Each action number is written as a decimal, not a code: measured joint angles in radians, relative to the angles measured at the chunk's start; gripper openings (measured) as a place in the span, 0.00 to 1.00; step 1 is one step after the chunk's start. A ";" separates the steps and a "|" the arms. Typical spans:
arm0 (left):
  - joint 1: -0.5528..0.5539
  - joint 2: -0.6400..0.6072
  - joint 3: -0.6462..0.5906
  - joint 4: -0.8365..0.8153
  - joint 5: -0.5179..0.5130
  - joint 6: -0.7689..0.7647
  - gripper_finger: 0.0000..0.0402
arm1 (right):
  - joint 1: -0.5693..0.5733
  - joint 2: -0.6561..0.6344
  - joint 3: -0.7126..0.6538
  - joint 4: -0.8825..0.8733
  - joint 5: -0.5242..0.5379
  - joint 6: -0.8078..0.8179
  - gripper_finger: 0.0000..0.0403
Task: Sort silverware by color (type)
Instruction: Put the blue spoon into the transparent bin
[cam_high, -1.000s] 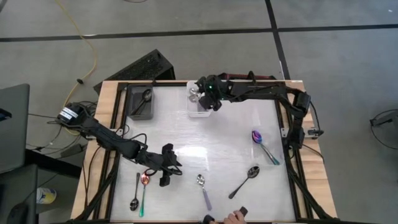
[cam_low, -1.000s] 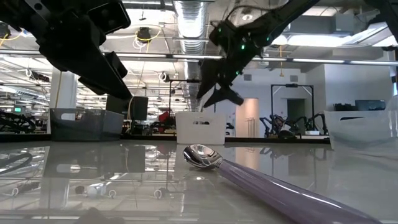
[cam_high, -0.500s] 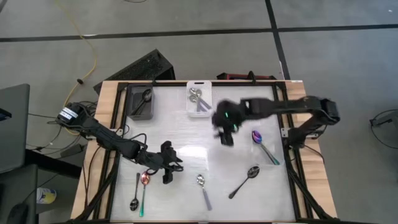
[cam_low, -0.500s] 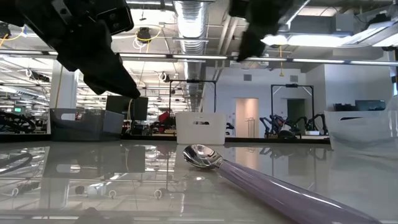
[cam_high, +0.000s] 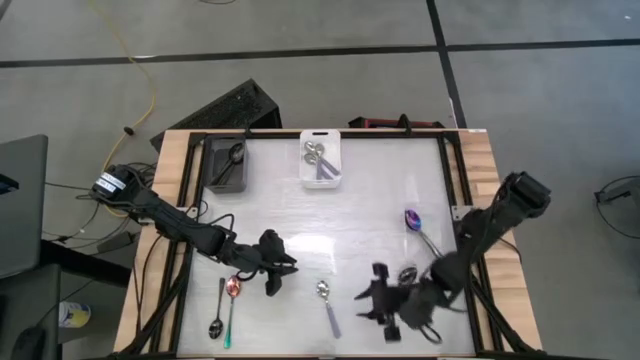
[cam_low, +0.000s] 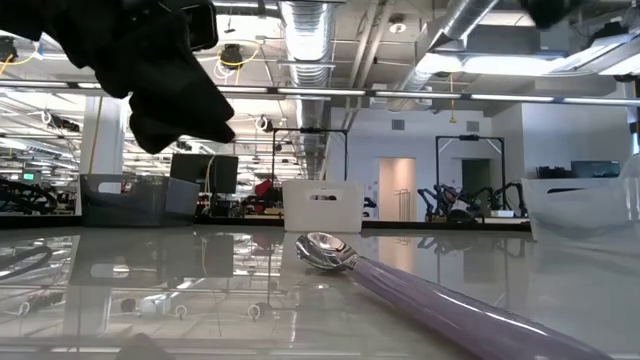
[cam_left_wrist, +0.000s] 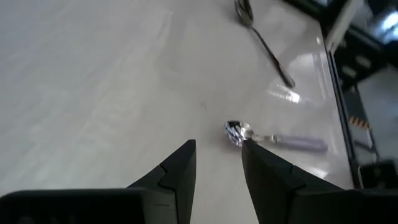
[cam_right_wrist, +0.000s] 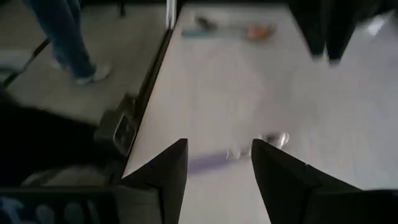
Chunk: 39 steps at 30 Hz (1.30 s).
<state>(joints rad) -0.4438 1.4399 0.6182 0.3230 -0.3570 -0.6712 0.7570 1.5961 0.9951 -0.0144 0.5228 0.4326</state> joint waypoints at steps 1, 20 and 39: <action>0.000 0.000 0.000 0.002 -0.012 -0.032 0.28 | 0.022 0.017 0.000 0.041 0.040 -0.024 0.50; -0.300 -0.043 0.376 -0.789 0.076 -0.832 0.19 | 0.115 0.146 0.000 0.243 -0.003 -0.040 0.50; -0.462 0.102 0.422 -1.104 0.161 -1.259 0.17 | 0.077 0.145 0.000 0.229 -0.002 -0.111 0.50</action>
<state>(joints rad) -0.9058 1.5421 1.0401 -0.7812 -0.1958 -1.9297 0.8341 1.7412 0.9955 0.2146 0.5206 0.3220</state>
